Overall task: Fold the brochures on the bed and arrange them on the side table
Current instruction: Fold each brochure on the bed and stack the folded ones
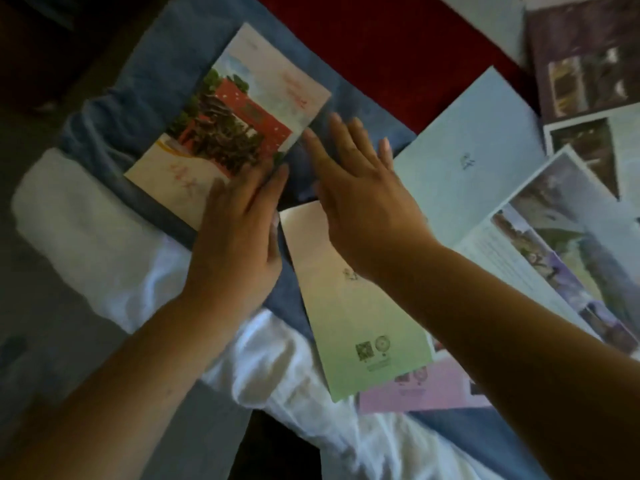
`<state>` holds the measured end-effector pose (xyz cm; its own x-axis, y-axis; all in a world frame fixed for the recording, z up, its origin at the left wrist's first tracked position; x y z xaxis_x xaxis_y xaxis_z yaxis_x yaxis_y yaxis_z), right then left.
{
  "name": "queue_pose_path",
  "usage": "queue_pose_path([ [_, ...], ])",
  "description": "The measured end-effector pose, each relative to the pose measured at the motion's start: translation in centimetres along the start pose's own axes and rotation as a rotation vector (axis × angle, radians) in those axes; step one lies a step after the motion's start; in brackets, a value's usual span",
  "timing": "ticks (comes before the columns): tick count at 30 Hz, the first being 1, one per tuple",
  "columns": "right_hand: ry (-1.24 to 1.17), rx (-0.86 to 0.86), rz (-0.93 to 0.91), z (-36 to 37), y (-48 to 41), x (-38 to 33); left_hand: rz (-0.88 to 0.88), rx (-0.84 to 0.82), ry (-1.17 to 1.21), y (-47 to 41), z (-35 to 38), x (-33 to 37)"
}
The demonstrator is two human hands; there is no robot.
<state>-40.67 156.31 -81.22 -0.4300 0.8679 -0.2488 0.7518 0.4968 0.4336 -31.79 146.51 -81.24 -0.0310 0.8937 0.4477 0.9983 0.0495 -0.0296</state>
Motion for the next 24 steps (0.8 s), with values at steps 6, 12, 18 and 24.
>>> queue_pose_path([
  [6,-0.019,0.085,0.362,-0.4,6.9,14.6,0.146,0.024,-0.025,-0.4,2.7,11.4],
  [12,-0.065,0.084,0.672,2.2,15.2,27.1,0.291,-0.124,-0.191,-3.2,6.7,19.8],
  [18,-0.154,0.106,0.809,4.4,22.0,33.8,0.446,-0.37,-0.242,-3.9,14.4,25.1],
  [24,-0.184,0.142,0.769,5.7,24.6,35.5,0.526,-0.369,-0.266,-4.8,17.6,28.9],
])
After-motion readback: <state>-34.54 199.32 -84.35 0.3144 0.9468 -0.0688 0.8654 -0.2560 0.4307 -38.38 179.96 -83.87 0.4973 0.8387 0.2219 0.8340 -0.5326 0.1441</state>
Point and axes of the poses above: each hand's wrist, its own y-axis away from the middle knuckle, its own z-axis out of the palm, x = y × z, the point moved 9 cm from there along -y, towards the middle knuckle, and after that the axes turned 14 degrees about z, right-handed, at the moved point
